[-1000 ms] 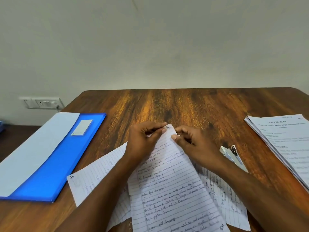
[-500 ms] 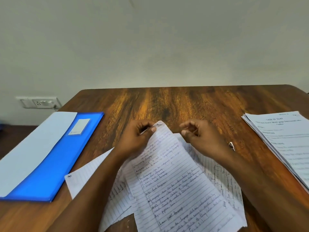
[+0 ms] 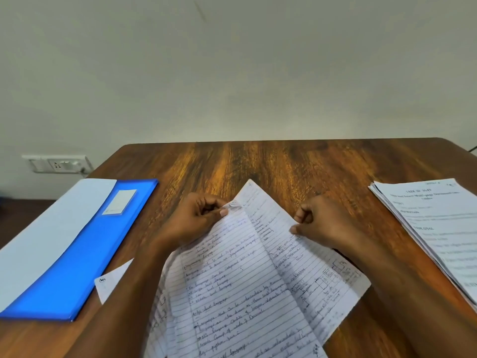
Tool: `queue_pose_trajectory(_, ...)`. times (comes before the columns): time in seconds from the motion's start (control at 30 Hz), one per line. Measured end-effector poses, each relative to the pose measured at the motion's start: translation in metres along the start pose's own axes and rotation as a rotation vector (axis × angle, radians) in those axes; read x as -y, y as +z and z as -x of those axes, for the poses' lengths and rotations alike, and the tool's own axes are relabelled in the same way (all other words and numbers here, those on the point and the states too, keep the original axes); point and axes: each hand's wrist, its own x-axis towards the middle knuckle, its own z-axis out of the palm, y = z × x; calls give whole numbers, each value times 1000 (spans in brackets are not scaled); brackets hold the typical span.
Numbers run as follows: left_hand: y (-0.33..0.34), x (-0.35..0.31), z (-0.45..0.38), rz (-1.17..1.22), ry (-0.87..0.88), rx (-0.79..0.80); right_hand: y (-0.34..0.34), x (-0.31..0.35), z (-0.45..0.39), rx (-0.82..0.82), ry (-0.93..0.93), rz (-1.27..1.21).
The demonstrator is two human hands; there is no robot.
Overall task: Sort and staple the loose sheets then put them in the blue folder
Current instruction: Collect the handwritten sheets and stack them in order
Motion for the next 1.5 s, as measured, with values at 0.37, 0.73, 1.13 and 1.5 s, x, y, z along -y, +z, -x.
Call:
queue_pose_trajectory(0.37, 0, 3, 0, 7, -18, -21, -9, -5, -2, 127, 15, -13)
queue_pose_trajectory(0.73, 3, 3, -1, -9, -28, -25, -13, -12, -3, 222, 44, -115)
queue_pose_trajectory(1.13, 9, 5, -1, -27, -32, 5, -25, -10, 3, 443, -77, -216)
queue_pose_trajectory(1.5, 20, 6, 0, 19, -51, 100, 44, 15, -3, -157, -86, -538)
